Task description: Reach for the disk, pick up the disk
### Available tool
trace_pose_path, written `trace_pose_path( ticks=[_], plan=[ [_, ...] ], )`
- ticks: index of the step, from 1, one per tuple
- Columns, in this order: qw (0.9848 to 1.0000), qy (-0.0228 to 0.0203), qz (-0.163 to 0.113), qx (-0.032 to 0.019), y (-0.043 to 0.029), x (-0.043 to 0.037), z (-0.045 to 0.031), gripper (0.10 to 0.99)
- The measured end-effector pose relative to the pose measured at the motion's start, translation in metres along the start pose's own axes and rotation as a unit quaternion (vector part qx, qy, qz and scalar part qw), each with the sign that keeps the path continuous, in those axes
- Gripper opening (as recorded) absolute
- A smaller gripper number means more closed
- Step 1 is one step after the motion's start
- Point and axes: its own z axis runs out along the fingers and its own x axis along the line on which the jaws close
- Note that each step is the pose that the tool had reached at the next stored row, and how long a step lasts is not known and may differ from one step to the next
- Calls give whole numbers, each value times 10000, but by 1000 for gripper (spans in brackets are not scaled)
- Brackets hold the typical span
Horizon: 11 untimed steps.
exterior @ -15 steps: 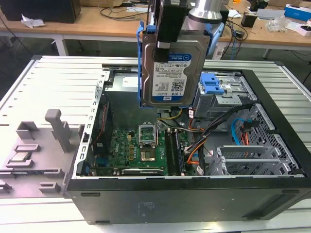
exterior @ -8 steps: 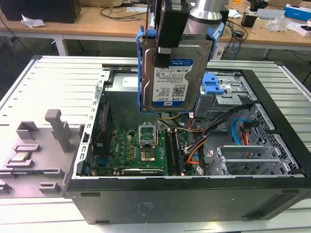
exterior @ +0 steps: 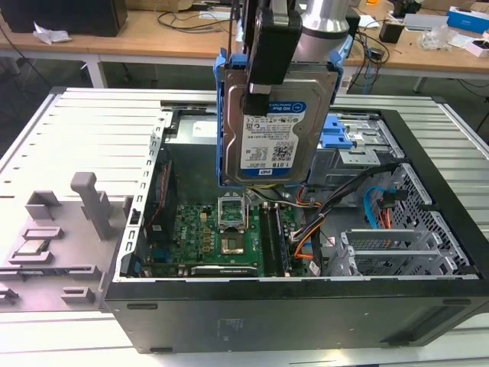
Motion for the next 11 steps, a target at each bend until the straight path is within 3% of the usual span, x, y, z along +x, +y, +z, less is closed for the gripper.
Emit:
trace_pose_path(
  ticks=[11],
  plan=[
    [10000,0,1,0,-2,188,7,369]
  ],
)
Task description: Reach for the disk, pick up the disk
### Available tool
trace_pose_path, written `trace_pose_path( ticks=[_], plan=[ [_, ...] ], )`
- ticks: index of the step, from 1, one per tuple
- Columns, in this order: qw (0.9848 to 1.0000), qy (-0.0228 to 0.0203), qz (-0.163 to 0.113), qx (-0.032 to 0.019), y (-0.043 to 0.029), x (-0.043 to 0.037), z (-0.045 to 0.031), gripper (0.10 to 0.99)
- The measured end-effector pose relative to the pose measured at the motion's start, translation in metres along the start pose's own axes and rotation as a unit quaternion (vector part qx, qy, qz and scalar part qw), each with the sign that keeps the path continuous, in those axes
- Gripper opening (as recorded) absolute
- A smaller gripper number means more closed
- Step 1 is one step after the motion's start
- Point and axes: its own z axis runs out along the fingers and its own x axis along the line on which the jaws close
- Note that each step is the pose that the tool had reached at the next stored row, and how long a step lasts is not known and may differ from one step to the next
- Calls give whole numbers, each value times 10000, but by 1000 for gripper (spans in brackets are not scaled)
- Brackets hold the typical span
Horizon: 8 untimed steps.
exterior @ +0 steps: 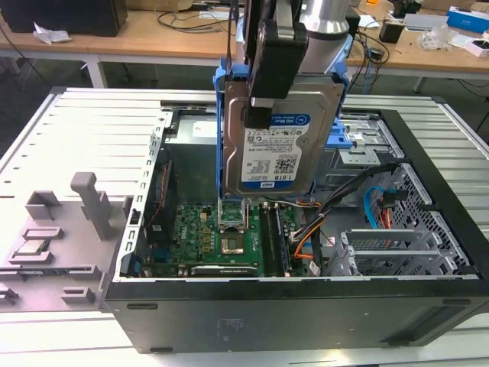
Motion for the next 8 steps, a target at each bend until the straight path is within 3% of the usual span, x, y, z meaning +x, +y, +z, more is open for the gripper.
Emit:
trace_pose_path(
  ticks=[8],
  plan=[
    [10000,0,0,0,-1,115,4,369]
  ],
)
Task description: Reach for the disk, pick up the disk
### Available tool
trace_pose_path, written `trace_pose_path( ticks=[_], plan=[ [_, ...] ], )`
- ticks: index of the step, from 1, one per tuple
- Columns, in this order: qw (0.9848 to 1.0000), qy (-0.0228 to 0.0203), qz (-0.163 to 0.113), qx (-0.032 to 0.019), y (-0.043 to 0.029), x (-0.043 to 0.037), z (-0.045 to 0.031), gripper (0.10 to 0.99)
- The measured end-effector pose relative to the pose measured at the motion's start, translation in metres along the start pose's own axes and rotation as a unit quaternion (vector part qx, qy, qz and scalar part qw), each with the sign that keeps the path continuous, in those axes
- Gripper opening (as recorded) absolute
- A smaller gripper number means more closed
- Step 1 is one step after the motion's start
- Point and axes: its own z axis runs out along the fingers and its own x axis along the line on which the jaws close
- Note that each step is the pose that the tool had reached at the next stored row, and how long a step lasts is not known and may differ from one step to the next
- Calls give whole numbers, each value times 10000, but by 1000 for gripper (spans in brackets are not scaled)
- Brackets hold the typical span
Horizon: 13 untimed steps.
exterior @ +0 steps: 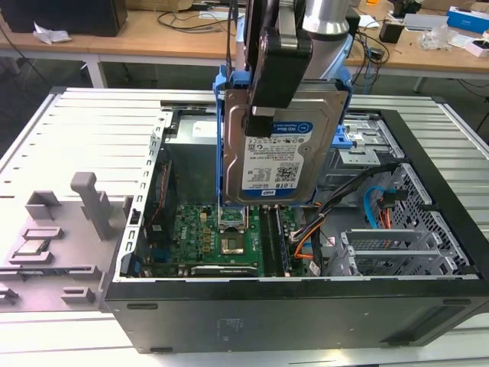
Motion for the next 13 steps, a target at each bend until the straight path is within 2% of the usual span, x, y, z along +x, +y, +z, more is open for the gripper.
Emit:
trace_pose_path(
  ticks=[13],
  plan=[
    [10000,0,0,0,-2,206,7,369]
  ],
)
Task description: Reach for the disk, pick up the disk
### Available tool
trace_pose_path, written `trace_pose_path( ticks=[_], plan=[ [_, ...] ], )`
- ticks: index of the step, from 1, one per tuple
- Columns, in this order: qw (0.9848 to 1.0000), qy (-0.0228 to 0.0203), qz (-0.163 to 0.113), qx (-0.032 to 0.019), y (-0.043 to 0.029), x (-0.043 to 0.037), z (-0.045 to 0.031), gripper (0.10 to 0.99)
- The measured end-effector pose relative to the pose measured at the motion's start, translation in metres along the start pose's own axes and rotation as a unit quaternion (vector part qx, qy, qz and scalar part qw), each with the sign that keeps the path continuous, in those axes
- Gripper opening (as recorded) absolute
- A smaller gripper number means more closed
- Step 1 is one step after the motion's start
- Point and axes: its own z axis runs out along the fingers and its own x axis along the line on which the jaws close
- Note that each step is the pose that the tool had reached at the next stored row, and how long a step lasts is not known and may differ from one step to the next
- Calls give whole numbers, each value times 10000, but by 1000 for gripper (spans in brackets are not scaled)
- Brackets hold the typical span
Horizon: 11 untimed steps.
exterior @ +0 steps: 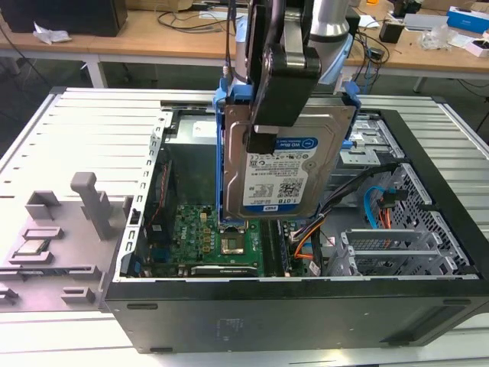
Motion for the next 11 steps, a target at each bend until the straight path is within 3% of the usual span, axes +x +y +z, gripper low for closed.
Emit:
trace_pose_path(
  ticks=[11],
  plan=[
    [10000,0,0,0,-3,242,6,369]
  ],
)
